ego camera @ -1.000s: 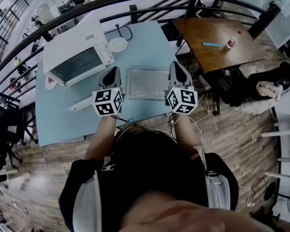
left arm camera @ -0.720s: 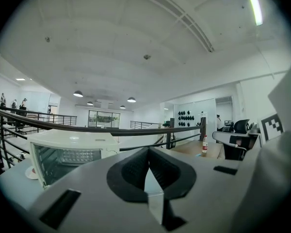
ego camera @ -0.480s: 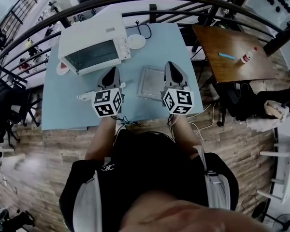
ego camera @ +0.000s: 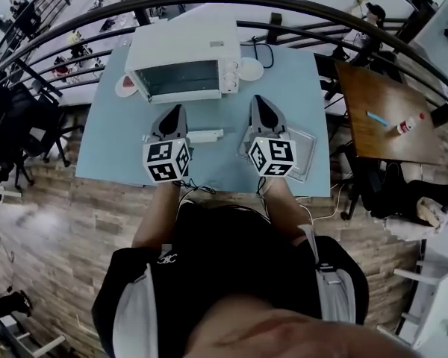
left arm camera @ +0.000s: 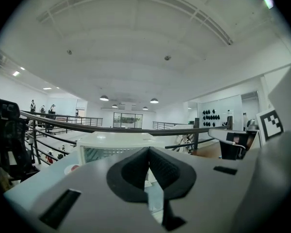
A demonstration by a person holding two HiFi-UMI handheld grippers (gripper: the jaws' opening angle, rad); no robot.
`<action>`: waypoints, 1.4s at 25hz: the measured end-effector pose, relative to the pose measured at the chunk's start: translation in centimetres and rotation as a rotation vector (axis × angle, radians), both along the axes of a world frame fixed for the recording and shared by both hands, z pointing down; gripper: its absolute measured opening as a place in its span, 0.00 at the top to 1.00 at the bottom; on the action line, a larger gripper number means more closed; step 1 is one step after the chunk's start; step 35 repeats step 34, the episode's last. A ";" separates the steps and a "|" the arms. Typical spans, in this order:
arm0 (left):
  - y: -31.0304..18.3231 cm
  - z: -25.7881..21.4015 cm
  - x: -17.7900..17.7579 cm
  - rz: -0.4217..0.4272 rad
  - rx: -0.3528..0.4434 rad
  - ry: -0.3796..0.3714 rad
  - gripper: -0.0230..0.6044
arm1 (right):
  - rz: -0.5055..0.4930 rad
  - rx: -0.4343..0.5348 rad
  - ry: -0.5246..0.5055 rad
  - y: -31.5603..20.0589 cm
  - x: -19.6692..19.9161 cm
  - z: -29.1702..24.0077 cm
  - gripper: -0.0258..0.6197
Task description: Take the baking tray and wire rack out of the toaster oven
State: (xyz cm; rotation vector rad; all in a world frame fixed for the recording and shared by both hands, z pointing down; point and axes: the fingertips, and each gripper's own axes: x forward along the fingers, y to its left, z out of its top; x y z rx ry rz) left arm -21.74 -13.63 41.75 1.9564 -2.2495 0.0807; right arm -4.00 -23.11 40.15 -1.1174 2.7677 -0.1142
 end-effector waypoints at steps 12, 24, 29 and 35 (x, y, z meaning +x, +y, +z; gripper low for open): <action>0.7 -2.6 -6.3 -0.036 0.044 -0.037 0.94 | -0.044 0.026 -0.009 0.4 -7.5 -1.4 0.96; 1.7 -2.2 -8.9 -0.019 0.029 -0.015 0.94 | -0.028 0.032 0.014 1.7 -10.4 -0.8 0.96; 2.1 -2.5 -9.0 -0.014 0.036 -0.009 0.94 | -0.026 0.024 0.008 2.0 -10.7 -1.0 0.96; 2.4 -2.5 -9.8 -0.024 0.039 -0.007 0.94 | -0.034 0.015 0.007 2.3 -11.3 -0.8 0.96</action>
